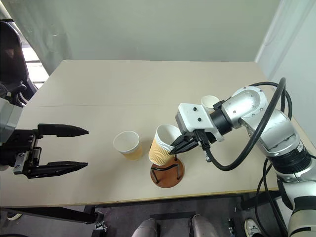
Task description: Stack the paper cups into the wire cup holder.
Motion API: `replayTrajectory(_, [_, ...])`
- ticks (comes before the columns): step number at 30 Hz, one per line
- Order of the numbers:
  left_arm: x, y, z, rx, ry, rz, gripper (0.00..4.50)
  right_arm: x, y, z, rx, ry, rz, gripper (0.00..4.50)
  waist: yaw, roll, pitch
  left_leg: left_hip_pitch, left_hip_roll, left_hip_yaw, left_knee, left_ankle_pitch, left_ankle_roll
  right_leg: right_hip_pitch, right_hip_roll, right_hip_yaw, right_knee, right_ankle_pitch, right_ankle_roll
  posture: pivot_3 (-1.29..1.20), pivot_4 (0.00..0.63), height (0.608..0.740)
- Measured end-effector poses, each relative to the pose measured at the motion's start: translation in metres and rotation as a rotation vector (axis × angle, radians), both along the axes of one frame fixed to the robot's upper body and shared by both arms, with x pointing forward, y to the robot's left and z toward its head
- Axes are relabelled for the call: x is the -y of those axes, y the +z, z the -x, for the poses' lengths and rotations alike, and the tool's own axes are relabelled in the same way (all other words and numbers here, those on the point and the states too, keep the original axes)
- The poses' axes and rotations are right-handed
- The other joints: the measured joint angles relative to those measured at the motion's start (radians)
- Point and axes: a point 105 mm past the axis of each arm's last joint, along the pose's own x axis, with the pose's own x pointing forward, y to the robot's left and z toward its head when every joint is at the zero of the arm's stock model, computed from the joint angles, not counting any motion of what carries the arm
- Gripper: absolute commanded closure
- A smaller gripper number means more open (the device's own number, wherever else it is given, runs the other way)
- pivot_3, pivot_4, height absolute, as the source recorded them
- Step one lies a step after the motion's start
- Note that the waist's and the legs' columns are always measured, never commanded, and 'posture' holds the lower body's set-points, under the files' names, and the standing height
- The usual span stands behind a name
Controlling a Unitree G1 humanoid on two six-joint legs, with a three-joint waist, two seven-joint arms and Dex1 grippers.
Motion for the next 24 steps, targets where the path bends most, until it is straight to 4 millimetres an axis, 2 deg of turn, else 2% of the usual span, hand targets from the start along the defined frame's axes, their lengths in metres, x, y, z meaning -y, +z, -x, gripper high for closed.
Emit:
replayTrajectory(3, [0.000, 0.000, 0.000, 0.001, 0.001, 0.000, 0.00, 0.000, 0.000, 0.000, 0.009, 0.002, 0.000, 3.60, 0.000, 0.000, 0.000, 0.000, 0.000, 0.000, 0.000, 0.000, 0.000, 0.000, 0.000, 0.000, 0.000, 0.000, 0.000, 0.00, 0.150, 0.740])
replayTrajectory(13, [0.000, 0.000, 0.000, 0.002, 0.002, 0.000, 0.00, 0.001, 0.002, -0.008, 0.024, -0.015, -0.007, 0.09, 0.000, 0.000, 0.000, 0.000, 0.000, 0.000, 0.000, 0.000, 0.000, 0.000, 0.000, 0.000, 0.000, 0.000, 0.000, 0.00, 0.150, 0.740])
replayTrajectory(14, [0.000, 0.000, 0.000, 0.002, 0.002, -0.001, 0.00, 0.001, 0.005, -0.011, 0.028, -0.023, -0.012, 0.04, -0.001, 0.000, 0.000, 0.000, 0.000, 0.000, 0.000, 0.000, 0.000, 0.000, 0.000, 0.000, 0.000, 0.000, -0.001, 0.00, 0.150, 0.740])
replayTrajectory(17, [0.000, 0.000, 0.000, 0.004, 0.001, -0.001, 0.00, 0.008, 0.033, -0.047, 0.104, -0.139, -0.076, 0.04, -0.002, 0.000, 0.000, -0.001, 0.001, -0.001, 0.000, 0.000, 0.000, -0.002, 0.000, 0.001, 0.000, 0.002, -0.002, 0.00, 0.150, 0.740])
replayTrajectory(19, [0.000, 0.000, 0.000, 0.004, 0.003, 0.000, 0.00, 0.021, 0.057, -0.087, 0.166, -0.304, -0.140, 0.04, -0.002, 0.000, 0.000, -0.001, 0.002, -0.001, 0.000, 0.000, 0.000, -0.003, 0.000, 0.000, 0.001, 0.003, -0.003, 0.00, 0.150, 0.740])
replayTrajectory(20, [0.000, 0.001, 0.000, 0.008, 0.001, -0.002, 0.00, 0.031, 0.062, -0.106, 0.186, -0.397, -0.158, 0.04, -0.001, 0.000, 0.000, -0.001, 0.003, -0.002, 0.000, 0.000, 0.000, -0.003, 0.000, 0.000, 0.000, 0.003, -0.004, 0.00, 0.150, 0.740])
replayTrajectory(22, [0.000, 0.001, 0.000, 0.008, 0.003, -0.001, 0.00, 0.051, 0.061, -0.149, 0.215, -0.585, -0.165, 0.04, 0.000, -0.001, -0.001, -0.002, 0.005, -0.002, -0.001, -0.001, 0.001, -0.005, 0.000, -0.001, 0.001, 0.004, -0.005, 0.00, 0.150, 0.740])
replayTrajectory(24, [0.000, 0.001, 0.000, 0.009, 0.003, -0.002, 0.00, 0.070, 0.038, -0.175, 0.209, -0.713, -0.111, 0.04, 0.003, 0.000, 0.000, -0.004, 0.007, -0.003, -0.001, -0.002, 0.002, -0.007, 0.000, -0.003, 0.002, 0.004, -0.005, 0.00, 0.150, 0.740])
